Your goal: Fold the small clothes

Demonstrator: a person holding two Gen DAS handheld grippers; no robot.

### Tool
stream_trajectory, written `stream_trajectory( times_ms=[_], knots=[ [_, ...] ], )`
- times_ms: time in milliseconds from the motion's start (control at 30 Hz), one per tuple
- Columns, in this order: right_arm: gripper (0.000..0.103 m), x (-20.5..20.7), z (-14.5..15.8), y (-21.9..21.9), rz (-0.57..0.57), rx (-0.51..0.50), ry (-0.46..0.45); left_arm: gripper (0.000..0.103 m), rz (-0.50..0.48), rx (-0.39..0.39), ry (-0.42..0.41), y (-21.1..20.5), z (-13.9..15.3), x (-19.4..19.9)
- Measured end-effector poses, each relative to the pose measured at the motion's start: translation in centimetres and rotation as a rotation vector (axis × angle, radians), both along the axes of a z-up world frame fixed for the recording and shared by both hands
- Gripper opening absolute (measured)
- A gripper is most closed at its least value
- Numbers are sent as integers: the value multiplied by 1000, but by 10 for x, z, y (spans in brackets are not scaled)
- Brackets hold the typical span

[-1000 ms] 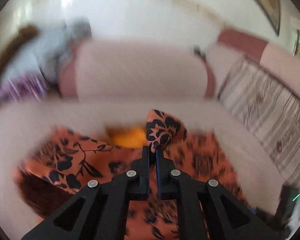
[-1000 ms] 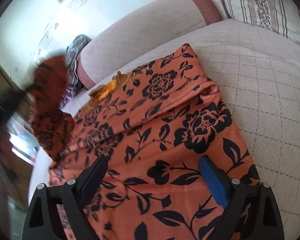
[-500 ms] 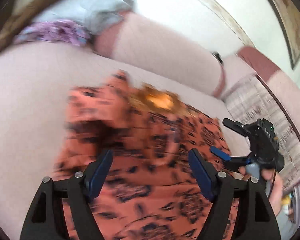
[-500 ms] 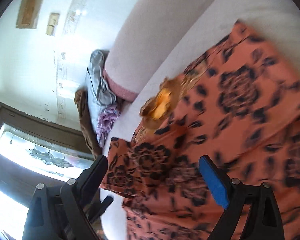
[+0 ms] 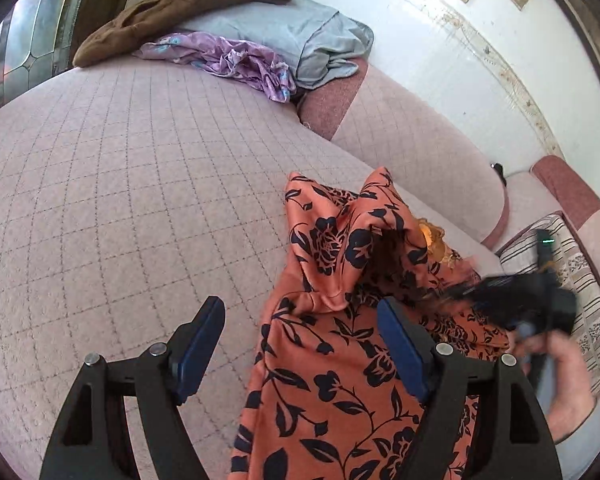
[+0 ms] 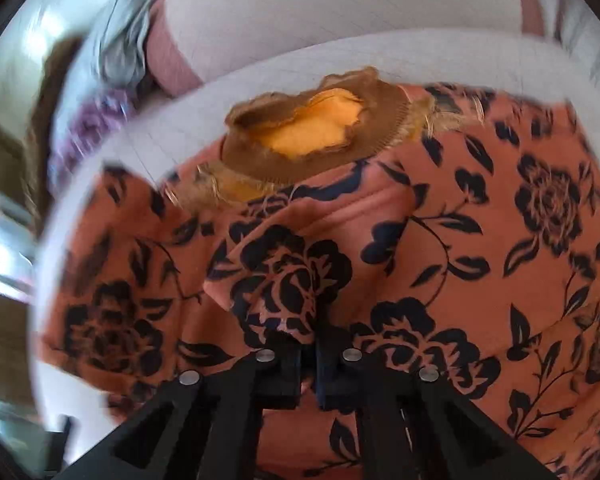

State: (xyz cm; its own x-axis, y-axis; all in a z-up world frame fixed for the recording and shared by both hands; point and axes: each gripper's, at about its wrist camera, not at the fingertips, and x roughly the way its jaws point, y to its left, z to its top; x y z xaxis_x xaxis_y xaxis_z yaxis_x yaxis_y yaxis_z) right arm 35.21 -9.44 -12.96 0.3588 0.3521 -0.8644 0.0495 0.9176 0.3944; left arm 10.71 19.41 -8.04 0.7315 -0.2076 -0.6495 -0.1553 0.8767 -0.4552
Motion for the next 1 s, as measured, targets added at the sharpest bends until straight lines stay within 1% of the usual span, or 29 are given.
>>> stream_trajectory(
  times_ms=[33,67,100,133,167,200,233,267,300,333,367,433,467,500,533,567,600,667,733,767,800,833,867,900,933,967,1000],
  knots=[
    [4,-3,17,-17,-51,35,-53,79,9,-6,3,0,-3,2],
    [5,-5,30,-28,-73,65,-92,79,15,-18,18,1,-5,5],
    [5,-6,52,-43,-99,112,-147,79,12,-26,22,1,-5,7],
    [5,-9,78,-59,-118,143,-227,79,8,-33,17,0,-4,8],
    [5,-13,94,-70,-131,143,-282,79,8,-37,10,-1,-3,9],
    [5,-22,116,-89,-162,138,-366,79,8,-41,10,-2,-2,11],
    [5,-28,127,-112,-191,144,-418,79,4,-53,16,-3,-3,15],
    [6,-30,128,-124,-201,151,-429,79,-4,-77,30,-5,-5,22],
    [8,-30,119,-142,-222,156,-428,79,-9,-89,43,-7,-7,27],
    [8,-31,106,-156,-248,146,-415,79,-17,-103,52,-10,-9,34],
    [8,-27,83,-166,-260,152,-371,79,-22,-116,64,-13,-11,41],
    [8,-17,12,-189,-281,213,-170,79,-37,-137,108,-22,-17,61],
    [8,-14,-6,-193,-282,231,-122,79,-46,-144,139,-26,-20,72],
    [8,-16,-34,-198,-291,242,-64,79,-39,-132,167,-30,-22,83],
    [8,-16,-46,-200,-296,240,-49,79,-43,-117,175,-33,-23,91],
    [8,-21,-54,-201,-299,262,-47,79,-51,-83,180,-38,-23,103],
    [8,-25,-58,-203,-303,294,-64,79,-55,-50,182,-40,-23,111],
    [8,-26,-59,-206,-283,311,-88,79,-79,25,196,-47,-25,129],
    [8,-26,-54,-204,-246,304,-106,79,-97,72,218,-50,-32,149],
    [8,-25,-53,-203,-234,295,-112,74,-107,83,233,-50,-37,157],
    [8,-25,-53,-201,-227,295,-114,33,-120,84,249,-48,-43,165],
    [8,-22,-54,-201,-224,294,-111,11,-142,90,282,-48,-48,171],
    [8,-21,-54,-200,-223,291,-106,10,-152,97,297,-47,-49,174],
    [8,-18,-55,-196,-201,287,-101,9,-174,106,286,-47,-43,175],
    [8,-15,-53,-193,-182,269,-104,9,-196,141,252,-46,-32,174],
    [8,-13,-44,-190,-155,238,-117,9,-212,168,216,-46,-22,171],
    [7,-11,-30,-183,-116,228,-158,9,-238,195,167,-44,-8,165]
  ],
)
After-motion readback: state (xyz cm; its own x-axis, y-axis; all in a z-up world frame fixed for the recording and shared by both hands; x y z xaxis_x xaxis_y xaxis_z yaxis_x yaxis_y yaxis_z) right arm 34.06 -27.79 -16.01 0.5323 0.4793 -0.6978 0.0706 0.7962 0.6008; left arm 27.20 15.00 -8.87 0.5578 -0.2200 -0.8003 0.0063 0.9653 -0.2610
